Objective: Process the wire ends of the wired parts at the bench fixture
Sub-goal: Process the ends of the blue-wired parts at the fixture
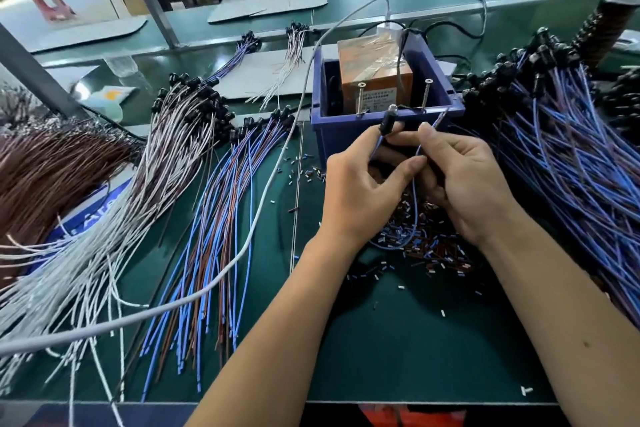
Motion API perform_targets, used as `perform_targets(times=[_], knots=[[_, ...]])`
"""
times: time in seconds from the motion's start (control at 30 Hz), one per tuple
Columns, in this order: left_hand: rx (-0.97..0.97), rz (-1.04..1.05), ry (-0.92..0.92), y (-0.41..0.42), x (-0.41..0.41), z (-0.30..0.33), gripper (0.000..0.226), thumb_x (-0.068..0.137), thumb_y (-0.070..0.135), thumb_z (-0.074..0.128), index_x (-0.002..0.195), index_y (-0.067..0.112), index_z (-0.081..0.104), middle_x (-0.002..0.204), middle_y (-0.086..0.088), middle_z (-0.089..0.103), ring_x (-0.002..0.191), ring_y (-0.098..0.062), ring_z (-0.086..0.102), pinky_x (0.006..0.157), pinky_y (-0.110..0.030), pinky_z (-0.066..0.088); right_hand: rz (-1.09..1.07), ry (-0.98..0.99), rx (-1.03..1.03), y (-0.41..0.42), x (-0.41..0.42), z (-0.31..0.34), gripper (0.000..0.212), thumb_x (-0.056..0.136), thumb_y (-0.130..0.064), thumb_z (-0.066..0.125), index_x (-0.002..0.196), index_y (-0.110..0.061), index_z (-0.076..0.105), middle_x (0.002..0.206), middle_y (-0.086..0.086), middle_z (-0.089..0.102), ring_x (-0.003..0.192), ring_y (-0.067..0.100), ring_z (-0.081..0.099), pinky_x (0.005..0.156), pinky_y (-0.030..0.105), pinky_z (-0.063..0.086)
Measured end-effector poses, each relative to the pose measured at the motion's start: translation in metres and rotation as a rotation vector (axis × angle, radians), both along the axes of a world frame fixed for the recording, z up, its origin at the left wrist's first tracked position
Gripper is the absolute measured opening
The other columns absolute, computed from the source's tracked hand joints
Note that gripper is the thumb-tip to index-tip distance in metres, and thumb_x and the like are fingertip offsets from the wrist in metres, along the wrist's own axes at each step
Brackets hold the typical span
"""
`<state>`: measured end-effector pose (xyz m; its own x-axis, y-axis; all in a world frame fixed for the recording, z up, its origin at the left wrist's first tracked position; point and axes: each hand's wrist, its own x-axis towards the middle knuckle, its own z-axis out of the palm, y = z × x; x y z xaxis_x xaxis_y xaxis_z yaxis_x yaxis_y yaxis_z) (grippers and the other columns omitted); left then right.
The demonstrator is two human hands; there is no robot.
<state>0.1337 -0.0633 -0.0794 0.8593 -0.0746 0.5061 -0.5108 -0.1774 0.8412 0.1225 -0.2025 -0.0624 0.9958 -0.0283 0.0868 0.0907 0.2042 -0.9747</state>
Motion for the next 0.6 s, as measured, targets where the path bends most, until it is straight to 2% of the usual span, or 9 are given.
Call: perform_targets(times=[0.07, 0.17, 0.27, 0.3, 0.37, 0.43, 0.47, 0.53, 0.6], knots=[[-0.024, 0.002, 0.032, 0.0, 0.001, -0.002, 0.041, 0.084, 0.013, 0.082, 0.121, 0.016, 0.064, 0.083, 0.003, 0.078, 0.072, -0.015, 0.075, 0.062, -0.036, 0.06, 0.002, -0.012, -0.003, 0.001, -0.001, -0.001, 0.032, 0.104, -0.035, 0.056, 0.099, -0.019, 0.083, 0.044, 0.001, 0.034, 0.038, 0.009, 0.022, 0.037, 0.018, 0.017], [-0.055, 0.0, 0.066, 0.0, 0.0, 0.0, 0.042, 0.082, 0.004, 0.08, 0.12, 0.014, 0.064, 0.082, 0.001, 0.078, 0.074, -0.019, 0.076, 0.065, -0.041, 0.061, -0.01, -0.034, -0.019, 0.002, -0.002, 0.0, 0.025, 0.101, -0.031, 0.06, 0.102, -0.017, 0.081, 0.044, -0.002, 0.032, 0.039, 0.008, 0.021, 0.039, 0.019, 0.017], [-0.033, 0.004, 0.062, 0.003, -0.001, 0.003, 0.03, 0.084, 0.003, 0.078, 0.112, 0.01, 0.068, 0.08, 0.0, 0.076, 0.07, -0.023, 0.073, 0.061, -0.046, 0.058, -0.102, -0.074, -0.017, 0.001, -0.003, 0.002, 0.016, 0.1, -0.02, 0.066, 0.096, -0.012, 0.079, 0.049, -0.002, 0.039, 0.04, 0.009, 0.026, 0.039, 0.021, 0.018], [-0.01, 0.0, 0.057, 0.004, -0.001, 0.004, 0.022, 0.086, 0.004, 0.076, 0.107, 0.008, 0.07, 0.078, -0.001, 0.075, 0.067, -0.022, 0.07, 0.059, -0.044, 0.056, -0.133, -0.082, 0.021, -0.001, -0.003, 0.004, 0.014, 0.099, -0.018, 0.068, 0.094, -0.01, 0.078, 0.051, -0.002, 0.044, 0.039, 0.009, 0.029, 0.038, 0.019, 0.019], [0.031, -0.018, 0.056, 0.007, 0.0, 0.004, 0.007, 0.088, 0.005, 0.072, 0.094, 0.007, 0.073, 0.071, 0.0, 0.07, 0.059, -0.012, 0.061, 0.054, -0.03, 0.05, -0.171, -0.077, 0.128, -0.006, -0.001, 0.006, 0.013, 0.1, -0.017, 0.067, 0.092, -0.009, 0.075, 0.058, -0.002, 0.053, 0.037, 0.007, 0.036, 0.035, 0.016, 0.022], [0.037, -0.026, 0.075, 0.01, 0.0, 0.004, 0.005, 0.089, 0.002, 0.069, 0.086, 0.006, 0.072, 0.065, 0.004, 0.061, 0.053, -0.003, 0.049, 0.052, -0.016, 0.04, -0.18, -0.074, 0.168, -0.009, 0.001, 0.006, 0.015, 0.101, -0.015, 0.065, 0.089, -0.008, 0.072, 0.062, -0.002, 0.058, 0.038, 0.006, 0.039, 0.034, 0.016, 0.022], [0.034, -0.024, 0.081, 0.01, 0.0, 0.004, 0.007, 0.089, 0.001, 0.069, 0.085, 0.005, 0.072, 0.064, 0.005, 0.059, 0.052, -0.002, 0.047, 0.052, -0.015, 0.037, -0.169, -0.077, 0.162, -0.01, 0.002, 0.005, 0.016, 0.101, -0.014, 0.064, 0.088, -0.007, 0.071, 0.063, -0.001, 0.06, 0.038, 0.007, 0.04, 0.034, 0.016, 0.022], [0.019, -0.02, 0.082, 0.01, 0.001, 0.004, 0.006, 0.089, 0.003, 0.07, 0.084, 0.006, 0.071, 0.064, 0.001, 0.063, 0.054, -0.007, 0.052, 0.052, -0.022, 0.042, -0.123, -0.084, 0.122, -0.009, 0.002, 0.002, 0.017, 0.1, -0.012, 0.065, 0.086, -0.009, 0.072, 0.065, 0.0, 0.062, 0.039, 0.006, 0.042, 0.035, 0.016, 0.025], [-0.009, -0.036, 0.095, 0.01, 0.002, 0.003, 0.004, 0.089, 0.008, 0.073, 0.086, 0.008, 0.073, 0.071, -0.004, 0.072, 0.062, -0.017, 0.065, 0.059, -0.033, 0.055, -0.076, -0.075, 0.071, -0.006, 0.002, -0.001, 0.019, 0.099, -0.011, 0.068, 0.081, -0.012, 0.075, 0.065, 0.001, 0.063, 0.041, 0.006, 0.045, 0.035, 0.016, 0.028]])
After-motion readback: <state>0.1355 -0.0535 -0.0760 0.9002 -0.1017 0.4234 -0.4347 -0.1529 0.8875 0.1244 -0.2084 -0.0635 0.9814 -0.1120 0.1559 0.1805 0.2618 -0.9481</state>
